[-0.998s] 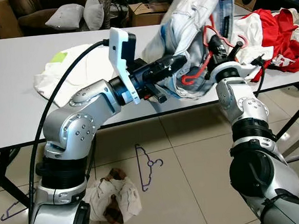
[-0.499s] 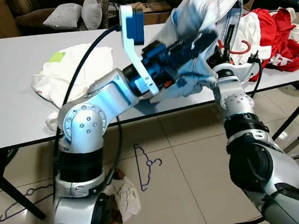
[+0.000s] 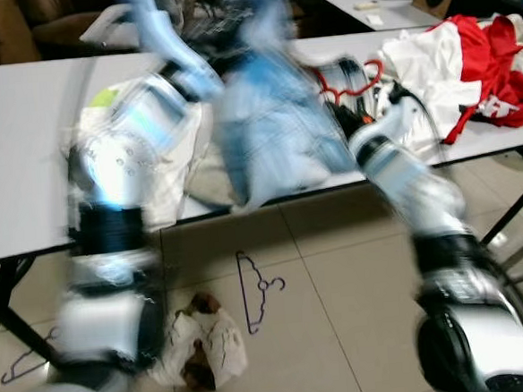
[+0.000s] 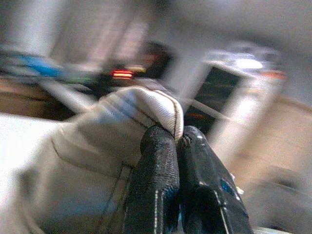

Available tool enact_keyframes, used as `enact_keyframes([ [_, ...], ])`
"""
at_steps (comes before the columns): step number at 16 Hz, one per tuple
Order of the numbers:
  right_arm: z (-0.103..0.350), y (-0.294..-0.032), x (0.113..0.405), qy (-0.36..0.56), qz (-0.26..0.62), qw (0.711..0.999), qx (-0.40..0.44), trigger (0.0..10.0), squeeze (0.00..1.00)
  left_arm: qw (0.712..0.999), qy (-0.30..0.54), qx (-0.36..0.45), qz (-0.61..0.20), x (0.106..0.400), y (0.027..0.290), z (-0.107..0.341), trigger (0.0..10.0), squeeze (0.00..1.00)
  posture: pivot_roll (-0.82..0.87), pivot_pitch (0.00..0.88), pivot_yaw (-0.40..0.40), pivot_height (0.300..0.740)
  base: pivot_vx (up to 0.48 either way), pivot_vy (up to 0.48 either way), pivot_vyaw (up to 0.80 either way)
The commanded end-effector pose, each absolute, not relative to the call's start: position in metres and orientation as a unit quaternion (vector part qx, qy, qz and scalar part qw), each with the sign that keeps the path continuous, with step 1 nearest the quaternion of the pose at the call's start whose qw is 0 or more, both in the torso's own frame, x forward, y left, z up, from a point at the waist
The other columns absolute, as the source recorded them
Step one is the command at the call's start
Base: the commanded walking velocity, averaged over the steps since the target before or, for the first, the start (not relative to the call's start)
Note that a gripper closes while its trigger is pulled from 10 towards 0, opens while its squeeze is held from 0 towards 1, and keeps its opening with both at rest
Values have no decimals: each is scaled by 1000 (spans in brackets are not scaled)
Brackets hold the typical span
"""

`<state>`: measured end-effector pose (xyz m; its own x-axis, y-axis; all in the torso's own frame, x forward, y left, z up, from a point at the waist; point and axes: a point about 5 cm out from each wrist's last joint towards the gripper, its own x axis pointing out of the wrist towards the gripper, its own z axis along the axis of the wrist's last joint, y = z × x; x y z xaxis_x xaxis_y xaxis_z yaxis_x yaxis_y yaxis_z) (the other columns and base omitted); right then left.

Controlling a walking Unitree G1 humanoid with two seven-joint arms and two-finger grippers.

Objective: Hang hanger

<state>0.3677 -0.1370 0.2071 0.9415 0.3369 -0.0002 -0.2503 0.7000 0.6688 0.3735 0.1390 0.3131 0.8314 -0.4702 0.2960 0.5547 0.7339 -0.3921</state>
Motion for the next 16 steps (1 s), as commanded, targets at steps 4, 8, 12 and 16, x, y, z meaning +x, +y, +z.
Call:
enact_keyframes([
  [4, 259, -173, 333, -6, 166, 927, 337, 10000, 0, 980, -19, -116, -160, 386, 173, 263, 0, 0, -65, 0, -18, 740, 0, 0, 0],
  [8, 296, -176, 312, -52, 191, 900, 389, 10000, 0, 976, 23, -67, -206, 383, 152, 221, 0, 0, -67, 0, -25, 740, 0, 0, 0],
  [12, 302, -175, 304, -34, 195, 885, 422, 10000, 0, 959, 30, -75, -272, 375, 130, 209, 10000, 0, -68, 0, -25, 740, 0, 0, 0],
  [16, 308, -182, 300, -25, 182, 898, 399, 10000, 0, 929, 32, -105, -353, 361, 120, 214, 10000, 1000, -67, 0, -26, 740, 0, 0, 0],
])
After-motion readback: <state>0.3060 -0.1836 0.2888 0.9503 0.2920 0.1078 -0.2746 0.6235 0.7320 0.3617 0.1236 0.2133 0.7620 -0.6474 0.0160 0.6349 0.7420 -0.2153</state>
